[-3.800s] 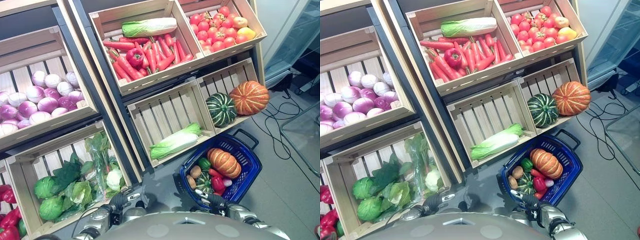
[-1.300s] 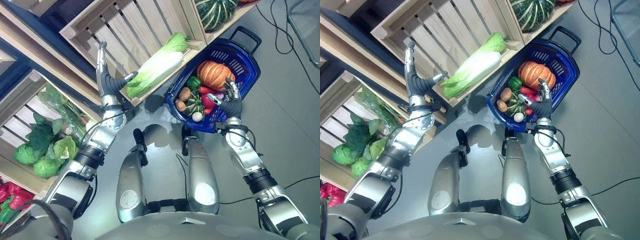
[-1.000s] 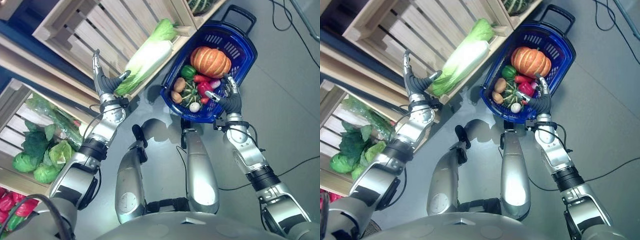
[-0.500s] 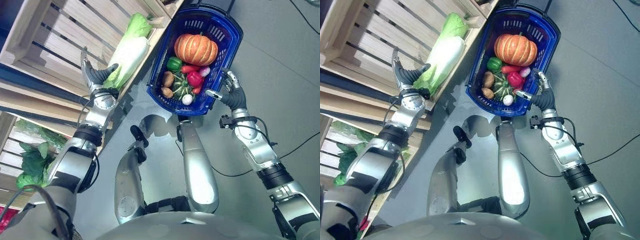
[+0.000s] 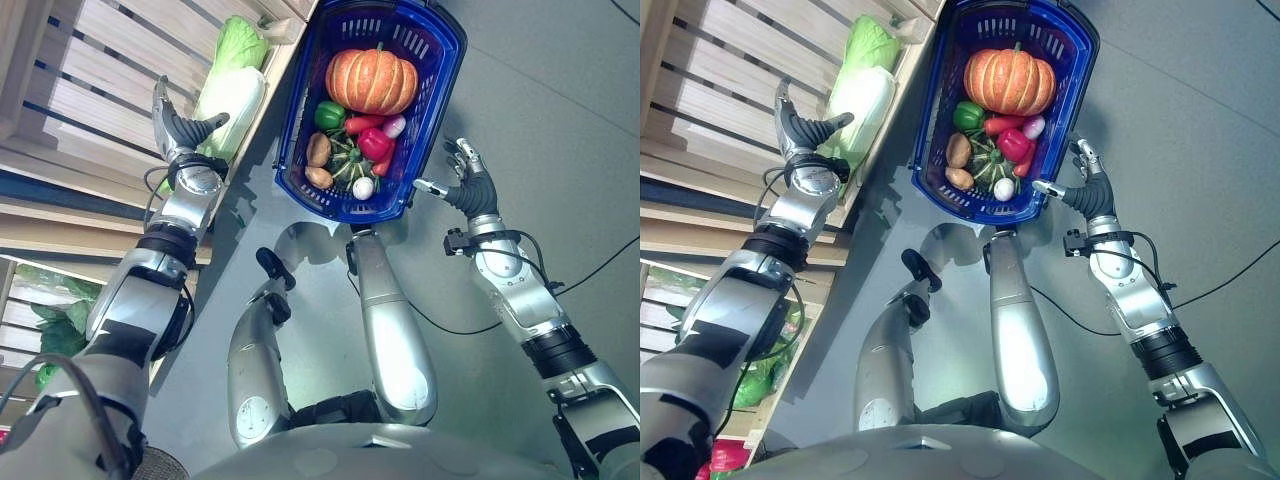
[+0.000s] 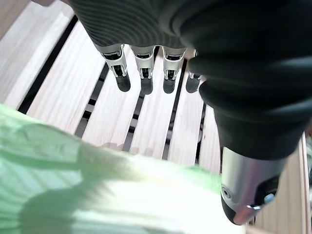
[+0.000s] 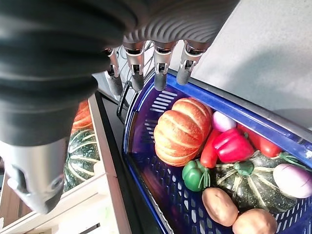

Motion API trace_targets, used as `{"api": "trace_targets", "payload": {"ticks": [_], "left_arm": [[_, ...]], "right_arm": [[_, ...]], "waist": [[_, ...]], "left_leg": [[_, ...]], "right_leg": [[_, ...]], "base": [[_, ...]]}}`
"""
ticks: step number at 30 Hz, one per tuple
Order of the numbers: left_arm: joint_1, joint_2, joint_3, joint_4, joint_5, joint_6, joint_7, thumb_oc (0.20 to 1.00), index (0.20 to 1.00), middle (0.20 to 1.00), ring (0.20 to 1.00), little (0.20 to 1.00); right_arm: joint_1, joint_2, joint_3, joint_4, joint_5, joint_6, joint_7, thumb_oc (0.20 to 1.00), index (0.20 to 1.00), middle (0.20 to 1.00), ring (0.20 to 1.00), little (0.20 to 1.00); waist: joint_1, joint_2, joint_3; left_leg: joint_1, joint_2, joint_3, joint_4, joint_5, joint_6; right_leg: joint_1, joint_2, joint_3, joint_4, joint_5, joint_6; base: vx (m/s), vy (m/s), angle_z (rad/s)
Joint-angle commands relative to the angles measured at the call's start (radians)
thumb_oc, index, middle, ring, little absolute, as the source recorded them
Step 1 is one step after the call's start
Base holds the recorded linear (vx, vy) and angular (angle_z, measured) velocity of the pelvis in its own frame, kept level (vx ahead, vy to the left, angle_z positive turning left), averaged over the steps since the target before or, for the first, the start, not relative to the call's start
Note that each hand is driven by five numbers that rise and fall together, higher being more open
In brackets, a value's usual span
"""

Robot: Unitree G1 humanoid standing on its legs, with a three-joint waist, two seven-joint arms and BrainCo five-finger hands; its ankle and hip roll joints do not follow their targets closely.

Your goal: Pick up fruits and vegetables into the basket

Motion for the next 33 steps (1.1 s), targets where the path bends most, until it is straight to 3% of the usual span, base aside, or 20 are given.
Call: {"api": "trace_targets", "payload": {"ticks": [1, 12, 21, 33], "left_arm": [[-0.006, 0.064, 0.007, 0.099, 0.012, 0.025, -0.031, 1.0, 1.0, 1.0, 1.0, 1.0], [-0.038, 0.085, 0.002, 0.221, -0.025, 0.12, -0.088, 1.0, 1.0, 1.0, 1.0, 1.0], [-0.054, 0.104, -0.01, 0.277, 0.024, 0.168, -0.102, 1.0, 1.0, 1.0, 1.0, 1.0], [-0.099, 0.104, -0.084, 0.318, 0.137, 0.187, -0.122, 1.0, 1.0, 1.0, 1.0, 1.0]], "right_arm": [[0.038, -0.001, -0.021, -0.05, 0.001, -0.049, 0.019, 1.0, 1.0, 1.0, 1.0, 1.0], [0.034, 0.005, -0.029, -0.068, 0.012, -0.039, 0.028, 1.0, 1.0, 1.0, 1.0, 1.0], [0.028, 0.001, -0.035, -0.079, 0.025, -0.03, 0.019, 1.0, 1.0, 1.0, 1.0, 1.0], [0.007, -0.011, -0.019, -0.067, 0.044, -0.025, 0.007, 1.0, 1.0, 1.0, 1.0, 1.0]], "waist": [[-0.05, 0.0, -0.037], [-0.061, -0.009, -0.037], [-0.066, -0.012, -0.037], [-0.081, -0.009, -0.037]], "left_leg": [[-0.072, 0.006, 0.015, 0.188, -0.156, 0.027], [-0.111, 0.013, 0.025, 0.192, -0.154, 0.021], [-0.146, 0.018, 0.029, 0.208, -0.16, 0.019], [-0.176, 0.019, 0.035, 0.212, -0.164, 0.016]], "right_leg": [[0.006, 0.023, -0.018, -0.033, -0.026, 0.045], [-0.032, 0.03, -0.012, -0.041, -0.013, 0.048], [-0.063, 0.031, -0.008, -0.04, -0.005, 0.05], [-0.102, 0.038, 0.01, -0.04, 0.007, 0.05]], "base": [[-0.01, -0.017, -0.04], [0.0, -0.002, -0.01], [0.0, 0.0, 0.0], [0.0, 0.001, -0.03]]}}
